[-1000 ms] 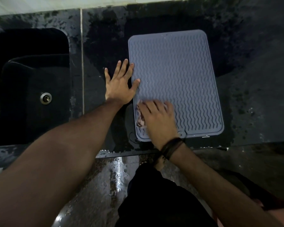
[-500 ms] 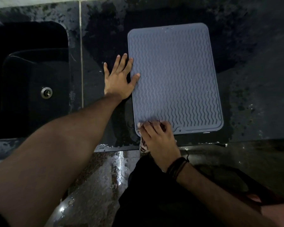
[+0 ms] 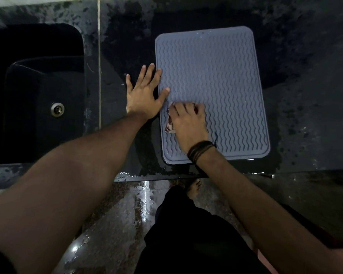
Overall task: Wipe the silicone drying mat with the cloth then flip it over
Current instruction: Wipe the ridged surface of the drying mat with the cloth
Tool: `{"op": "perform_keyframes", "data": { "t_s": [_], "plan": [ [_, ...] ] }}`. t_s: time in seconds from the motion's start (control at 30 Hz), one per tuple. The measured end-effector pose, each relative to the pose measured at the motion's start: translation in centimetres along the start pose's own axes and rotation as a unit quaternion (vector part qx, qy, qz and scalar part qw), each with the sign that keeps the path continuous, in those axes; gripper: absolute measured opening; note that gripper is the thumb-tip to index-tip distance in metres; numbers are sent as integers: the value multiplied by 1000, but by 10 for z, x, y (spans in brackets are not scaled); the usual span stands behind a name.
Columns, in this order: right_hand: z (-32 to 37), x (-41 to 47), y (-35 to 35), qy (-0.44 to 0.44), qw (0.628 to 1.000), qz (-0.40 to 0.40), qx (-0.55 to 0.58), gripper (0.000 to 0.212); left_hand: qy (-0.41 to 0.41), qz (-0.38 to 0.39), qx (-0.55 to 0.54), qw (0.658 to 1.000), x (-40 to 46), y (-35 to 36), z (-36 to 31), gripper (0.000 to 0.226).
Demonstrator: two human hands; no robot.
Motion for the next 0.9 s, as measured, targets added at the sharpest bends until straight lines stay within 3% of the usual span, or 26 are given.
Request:
{"op": "perform_keyframes", "data": {
  "t_s": [0.13,0.33,0.47,0.57,0.7,0.9],
  "plan": [
    [-6,-46,14,-16,1000,-15,15,58,-4,5,0,1000,0,0,0,71],
    [-9,-100,21,-25,998,46,18,62,-4,3,-4,1000,1,2,0,72],
    [-15,-82,-5,-6,1000,4,26,52,1,2,-6,1000,1,3,1,74],
    [-12,-45,-18,3,998,-49,36,58,2,-3,-8,1000,0,3,1,73],
    [9,-14,-2,-10,1000,-17,22,70,4,-4,-4,1000,0,1,0,72],
    [12,-57,27,-35,999,-29,11,65,0,-1,-5,1000,0,1,0,73]
  ]
}}
Point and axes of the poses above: each hand's wrist, its own x-axis towards the middle knuckle, its own y-axis out of the palm, z = x × y, the point moved 7 cm from there along x, towards the middle knuckle, and after that the axes turned 11 degrees about x, right-handed, at the moved point
